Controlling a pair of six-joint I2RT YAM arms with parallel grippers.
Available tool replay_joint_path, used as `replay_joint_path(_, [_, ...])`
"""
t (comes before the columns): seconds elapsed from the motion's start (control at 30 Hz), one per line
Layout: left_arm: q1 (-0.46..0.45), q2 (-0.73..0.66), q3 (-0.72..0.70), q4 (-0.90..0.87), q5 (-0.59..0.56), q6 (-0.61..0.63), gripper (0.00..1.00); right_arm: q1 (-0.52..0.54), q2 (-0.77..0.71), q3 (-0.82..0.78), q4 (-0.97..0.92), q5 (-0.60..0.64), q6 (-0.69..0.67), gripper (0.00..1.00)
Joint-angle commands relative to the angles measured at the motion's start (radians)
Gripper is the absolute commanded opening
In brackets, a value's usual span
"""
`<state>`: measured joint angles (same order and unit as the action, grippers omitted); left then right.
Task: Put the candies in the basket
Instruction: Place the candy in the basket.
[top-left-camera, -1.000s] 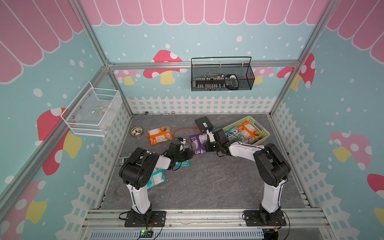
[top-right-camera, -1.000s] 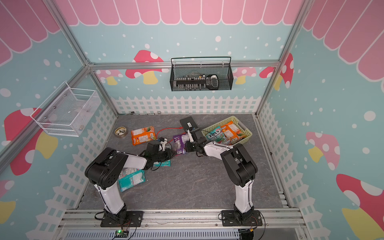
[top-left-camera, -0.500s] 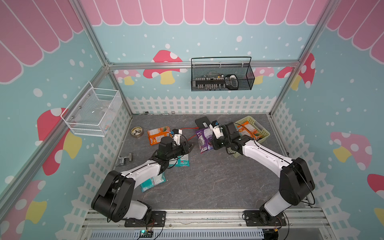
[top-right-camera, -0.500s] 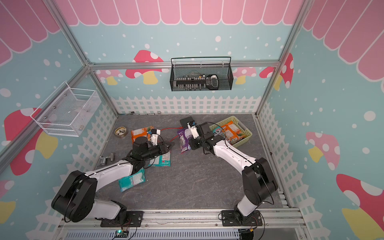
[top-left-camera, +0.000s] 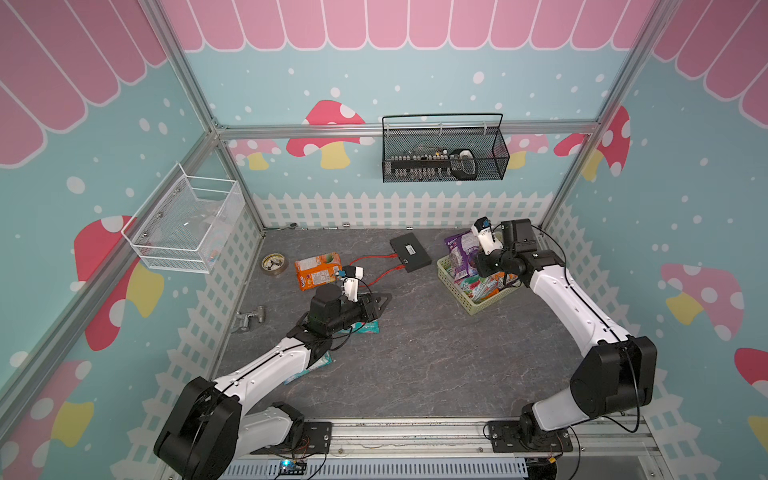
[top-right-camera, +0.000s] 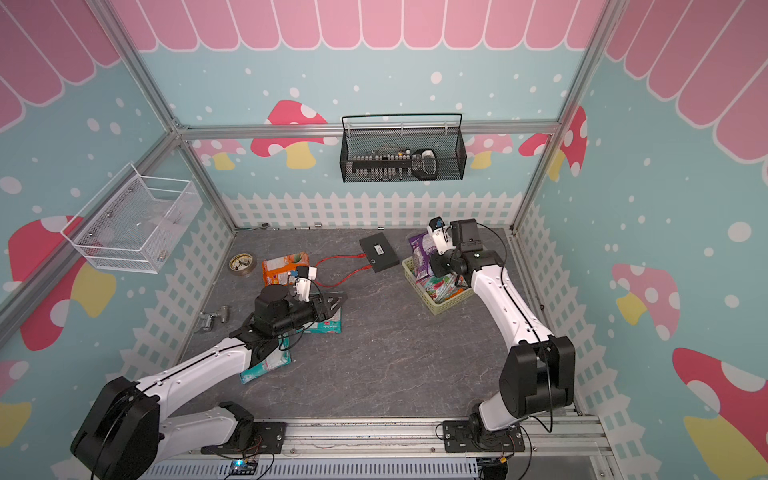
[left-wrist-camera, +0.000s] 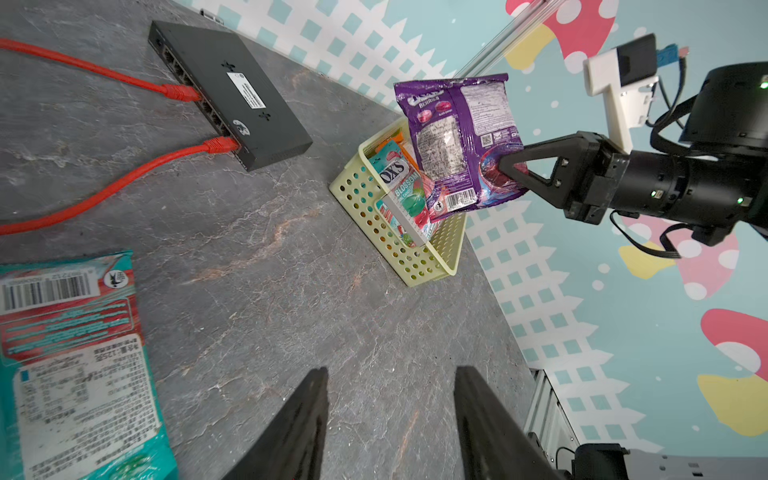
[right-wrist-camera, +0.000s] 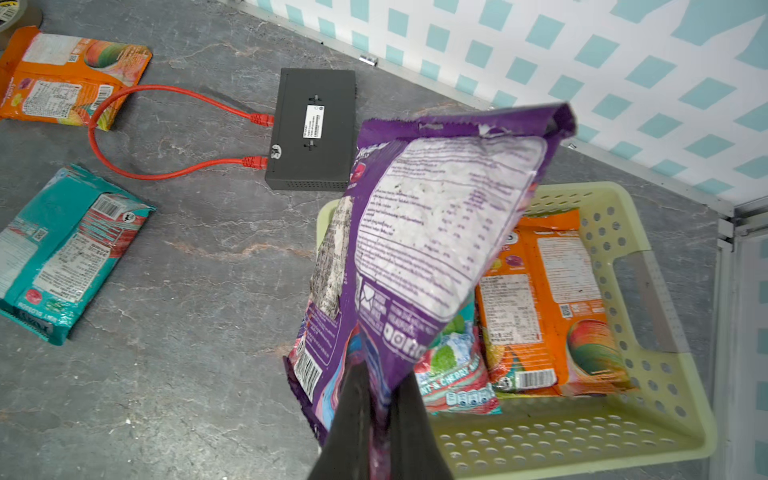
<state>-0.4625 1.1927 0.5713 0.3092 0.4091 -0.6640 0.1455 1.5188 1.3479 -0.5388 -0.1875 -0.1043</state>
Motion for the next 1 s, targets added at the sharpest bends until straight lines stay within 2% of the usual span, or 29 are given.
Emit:
replay_joint_path(0.0, [-0.004, -0.016, -0.005, -0.037, -0.029, 0.033, 0.52, -0.05, -0.006, 0.038, -0.013, -0.072, -0.136, 0.0])
replay_joint_path(0.2, [-0.004, -0.016, 0.007, -0.059, -0.028, 0.037, 0.51, -0.175, 0.09, 0.077, -0.018, -0.078, -0.224, 0.0])
replay_joint_path(0.33, [-0.005, -0.022, 0.01, -0.072, -0.033, 0.04, 0.5, -0.279, 0.153, 0.111, -0.034, -0.146, -0.284, 0.0])
replay_joint_path(0.53, [-0.011, -0.007, 0.022, -0.079, -0.033, 0.036, 0.5, -0.285, 0.184, 0.123, 0.0, -0.25, -0.399, 0.0])
replay_joint_path(0.87, [-0.033, 0.015, 0.038, -0.08, -0.053, 0.039, 0.5, -0.285, 0.166, 0.084, 0.044, -0.304, -0.417, 0.0])
replay_joint_path(0.97, [-0.041, 0.022, 0.038, -0.079, -0.068, 0.039, 0.5, -0.285, 0.134, 0.031, 0.062, -0.359, -0.391, 0.0])
